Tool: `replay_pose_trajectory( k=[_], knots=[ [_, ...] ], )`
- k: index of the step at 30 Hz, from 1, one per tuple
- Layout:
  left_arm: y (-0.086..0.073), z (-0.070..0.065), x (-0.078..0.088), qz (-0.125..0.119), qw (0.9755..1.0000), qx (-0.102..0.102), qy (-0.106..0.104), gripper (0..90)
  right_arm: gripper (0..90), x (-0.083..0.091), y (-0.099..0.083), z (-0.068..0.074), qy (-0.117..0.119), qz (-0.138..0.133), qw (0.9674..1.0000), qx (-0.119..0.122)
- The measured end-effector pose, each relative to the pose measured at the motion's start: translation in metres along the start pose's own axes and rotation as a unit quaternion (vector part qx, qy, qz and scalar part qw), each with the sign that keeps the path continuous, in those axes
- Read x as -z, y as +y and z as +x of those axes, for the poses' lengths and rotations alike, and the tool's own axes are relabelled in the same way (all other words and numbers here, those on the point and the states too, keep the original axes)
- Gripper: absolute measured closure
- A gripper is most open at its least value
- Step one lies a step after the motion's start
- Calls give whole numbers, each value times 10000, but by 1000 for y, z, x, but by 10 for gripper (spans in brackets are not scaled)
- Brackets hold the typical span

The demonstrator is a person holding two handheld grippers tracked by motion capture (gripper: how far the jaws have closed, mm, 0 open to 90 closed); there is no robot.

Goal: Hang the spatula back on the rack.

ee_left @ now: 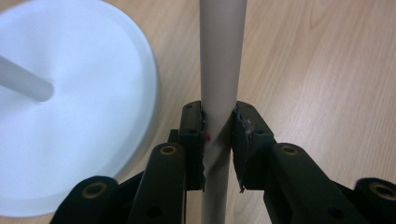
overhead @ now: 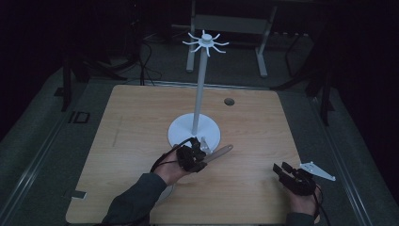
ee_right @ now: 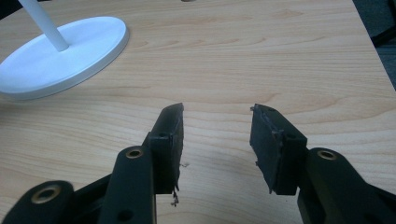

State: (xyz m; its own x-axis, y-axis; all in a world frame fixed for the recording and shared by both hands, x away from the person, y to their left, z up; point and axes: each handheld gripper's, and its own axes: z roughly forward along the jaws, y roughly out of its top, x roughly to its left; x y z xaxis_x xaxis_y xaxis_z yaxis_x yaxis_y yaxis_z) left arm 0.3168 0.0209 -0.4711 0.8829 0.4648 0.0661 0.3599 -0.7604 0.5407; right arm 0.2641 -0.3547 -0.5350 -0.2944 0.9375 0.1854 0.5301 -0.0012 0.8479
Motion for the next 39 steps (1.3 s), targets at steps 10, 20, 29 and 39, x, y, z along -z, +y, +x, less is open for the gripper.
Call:
replay_pose_trajectory(
  k=[10, 20, 29, 39],
  knots=[
    [1, 2, 23, -580, 9977, 165, 298, 753, 541, -1, 0, 0, -1, 7, 10000, 3],
    [5, -5, 40, -1478, 9870, 231, 581, 753, 540, -1, -1, 1, -28, 32, 10000, 33],
    [5, -4, 49, -1845, 9799, 388, 644, 753, 541, -1, -1, 0, -25, 27, 10000, 29],
    [5, 0, 65, -2265, 9664, 778, 937, 753, 540, -1, -1, 1, -24, 36, 10000, 39]
  ],
)
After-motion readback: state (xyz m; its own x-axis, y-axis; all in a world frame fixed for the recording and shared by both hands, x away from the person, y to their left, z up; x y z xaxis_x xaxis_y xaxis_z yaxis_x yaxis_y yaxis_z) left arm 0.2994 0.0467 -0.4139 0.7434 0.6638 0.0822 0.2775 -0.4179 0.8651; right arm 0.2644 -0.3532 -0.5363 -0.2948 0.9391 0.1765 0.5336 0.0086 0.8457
